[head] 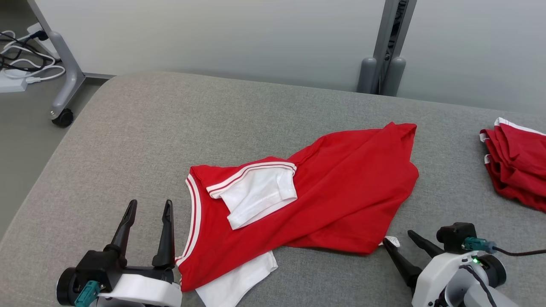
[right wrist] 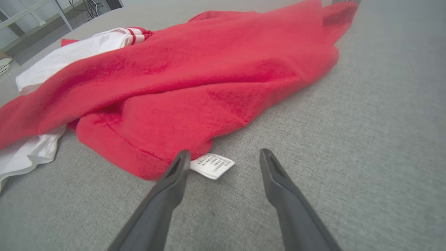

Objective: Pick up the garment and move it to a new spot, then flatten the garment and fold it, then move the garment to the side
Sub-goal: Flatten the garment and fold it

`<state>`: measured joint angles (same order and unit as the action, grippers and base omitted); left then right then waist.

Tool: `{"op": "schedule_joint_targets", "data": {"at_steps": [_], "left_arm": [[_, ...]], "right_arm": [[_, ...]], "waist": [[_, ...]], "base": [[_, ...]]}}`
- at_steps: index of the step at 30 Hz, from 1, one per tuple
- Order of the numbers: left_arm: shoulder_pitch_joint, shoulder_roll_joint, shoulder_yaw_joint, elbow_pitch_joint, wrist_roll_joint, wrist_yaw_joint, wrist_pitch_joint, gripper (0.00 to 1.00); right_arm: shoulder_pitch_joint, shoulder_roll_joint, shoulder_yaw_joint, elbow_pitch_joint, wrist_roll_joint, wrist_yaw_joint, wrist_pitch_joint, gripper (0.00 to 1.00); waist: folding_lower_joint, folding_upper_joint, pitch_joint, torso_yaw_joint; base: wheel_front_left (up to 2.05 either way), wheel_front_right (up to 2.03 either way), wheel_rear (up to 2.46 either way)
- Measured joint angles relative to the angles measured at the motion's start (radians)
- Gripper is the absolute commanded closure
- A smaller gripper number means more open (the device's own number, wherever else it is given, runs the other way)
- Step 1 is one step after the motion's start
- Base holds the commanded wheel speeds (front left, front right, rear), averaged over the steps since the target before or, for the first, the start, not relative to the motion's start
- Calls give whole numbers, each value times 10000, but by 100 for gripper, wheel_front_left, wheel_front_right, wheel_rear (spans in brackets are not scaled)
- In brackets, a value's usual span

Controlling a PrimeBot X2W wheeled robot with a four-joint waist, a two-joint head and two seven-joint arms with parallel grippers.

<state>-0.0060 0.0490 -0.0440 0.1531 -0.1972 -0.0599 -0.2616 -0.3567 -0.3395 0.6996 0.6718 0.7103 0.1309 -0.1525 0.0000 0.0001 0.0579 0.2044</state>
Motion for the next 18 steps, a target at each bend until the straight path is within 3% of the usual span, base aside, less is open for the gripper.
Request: {"op": "schedule_joint_targets", "data": {"at_steps": [18], "left_arm": [[-13,2,-6,21,-15,-15,0,0]], "right_arm": [[-255,433,704,617,631,0,-98,0]], "waist": [[0,0,40,144]], "base": [[0,0,0]]}}
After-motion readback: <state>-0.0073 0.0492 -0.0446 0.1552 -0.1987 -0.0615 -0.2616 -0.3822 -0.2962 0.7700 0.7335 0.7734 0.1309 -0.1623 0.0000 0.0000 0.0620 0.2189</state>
